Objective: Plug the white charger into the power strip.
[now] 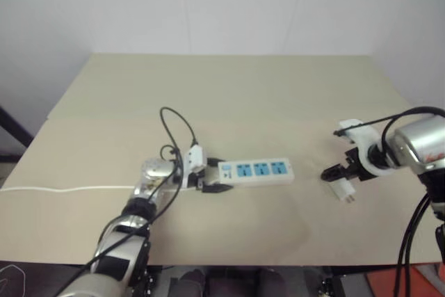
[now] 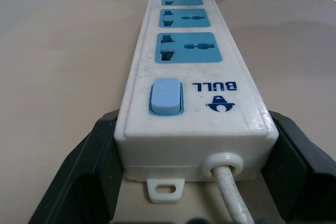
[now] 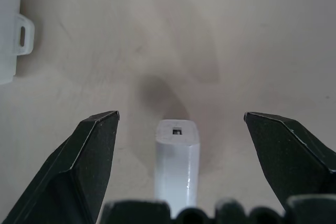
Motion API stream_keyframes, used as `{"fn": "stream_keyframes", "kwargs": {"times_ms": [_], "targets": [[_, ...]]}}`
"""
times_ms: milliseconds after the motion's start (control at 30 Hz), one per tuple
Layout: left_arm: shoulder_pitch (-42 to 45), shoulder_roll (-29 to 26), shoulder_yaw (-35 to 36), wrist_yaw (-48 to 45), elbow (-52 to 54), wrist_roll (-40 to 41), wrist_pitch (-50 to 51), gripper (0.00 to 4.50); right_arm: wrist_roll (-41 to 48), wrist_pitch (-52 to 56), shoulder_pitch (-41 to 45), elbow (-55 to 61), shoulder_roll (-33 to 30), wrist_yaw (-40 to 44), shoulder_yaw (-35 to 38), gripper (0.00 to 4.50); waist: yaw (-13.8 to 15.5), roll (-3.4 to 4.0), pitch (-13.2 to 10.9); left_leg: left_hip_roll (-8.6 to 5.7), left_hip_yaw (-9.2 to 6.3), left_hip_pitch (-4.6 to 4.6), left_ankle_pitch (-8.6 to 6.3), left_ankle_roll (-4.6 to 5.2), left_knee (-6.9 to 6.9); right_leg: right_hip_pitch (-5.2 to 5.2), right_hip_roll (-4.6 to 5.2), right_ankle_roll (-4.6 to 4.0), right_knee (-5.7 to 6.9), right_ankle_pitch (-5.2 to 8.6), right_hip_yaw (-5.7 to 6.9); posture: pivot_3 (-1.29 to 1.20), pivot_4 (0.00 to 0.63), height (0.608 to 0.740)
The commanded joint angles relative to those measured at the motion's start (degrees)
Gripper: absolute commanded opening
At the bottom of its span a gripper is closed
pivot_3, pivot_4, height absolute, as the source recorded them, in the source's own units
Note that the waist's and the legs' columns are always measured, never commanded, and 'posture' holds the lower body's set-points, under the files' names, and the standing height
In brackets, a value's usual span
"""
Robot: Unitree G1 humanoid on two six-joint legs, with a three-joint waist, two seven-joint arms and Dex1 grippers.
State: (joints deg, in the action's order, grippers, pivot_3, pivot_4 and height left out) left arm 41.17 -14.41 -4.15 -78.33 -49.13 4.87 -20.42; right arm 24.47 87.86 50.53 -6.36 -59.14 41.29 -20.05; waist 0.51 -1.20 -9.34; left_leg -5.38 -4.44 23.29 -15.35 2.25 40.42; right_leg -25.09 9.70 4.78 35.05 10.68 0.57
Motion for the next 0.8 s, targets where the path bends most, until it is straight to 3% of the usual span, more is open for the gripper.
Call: {"fn": "stream_keyframes", "kwargs": {"times_ms": [33, 400, 500, 767, 800], "targets": [[-1.5, 0.1, -1.4, -0.8, 1.5, 0.7, 1.2, 3.28, -0.3, -0.3, 0.8, -0.5, -0.4, 1.0, 0.6, 4.5, 0.0, 0.0, 0.0, 0.0, 0.0, 0.0, 0.0, 0.0, 0.0, 0.0, 0.0, 0.0, 0.0, 0.0, 0.0, 0.0, 0.15, 0.74], [-1.3, -0.3, -1.9, -0.6, 1.6, 0.7, 1.7, 3.28, -0.1, 0.4, -1.7, -0.2, -0.3, 1.7, 1.2, 4.5, -0.1, 0.04, 0.0, 0.0, 0.01, -0.03, 0.0, 0.0, 0.0, 0.0, 0.0, 0.0, 0.0, 0.0, -0.01, 0.0, 0.15, 0.74], [-0.8, -0.1, -2.2, -0.4, 1.2, 0.7, 1.6, 3.28, -0.3, 0.0, -2.1, -0.3, -0.3, 1.9, 0.8, 3.89, -0.1, 0.04, 0.0, 0.0, 0.02, -0.03, 0.0, 0.0, 0.0, 0.0, 0.0, 0.0, 0.0, 0.0, -0.01, 0.0, 0.15, 0.74], [0.2, -0.4, -2.2, -0.8, 1.2, 1.4, 1.9, 3.28, -1.4, 0.3, -1.8, -2.7, 1.6, 0.9, 0.3, 1.12, 0.0, 0.04, 0.0, 0.0, 0.02, -0.02, 0.0, 0.0, 0.01, 0.01, 0.0, 0.0, 0.01, 0.0, -0.01, 0.0, 0.15, 0.74], [0.3, -0.6, -2.3, -1.0, 1.1, 1.4, 2.0, 3.28, -1.3, 0.4, -1.9, -2.7, 1.7, 0.9, 0.3, 1.12, 0.0, 0.05, 0.0, 0.0, 0.02, -0.02, 0.0, 0.0, 0.01, 0.02, 0.0, 0.0, 0.01, 0.0, 0.0, 0.0, 0.15, 0.74]]}}
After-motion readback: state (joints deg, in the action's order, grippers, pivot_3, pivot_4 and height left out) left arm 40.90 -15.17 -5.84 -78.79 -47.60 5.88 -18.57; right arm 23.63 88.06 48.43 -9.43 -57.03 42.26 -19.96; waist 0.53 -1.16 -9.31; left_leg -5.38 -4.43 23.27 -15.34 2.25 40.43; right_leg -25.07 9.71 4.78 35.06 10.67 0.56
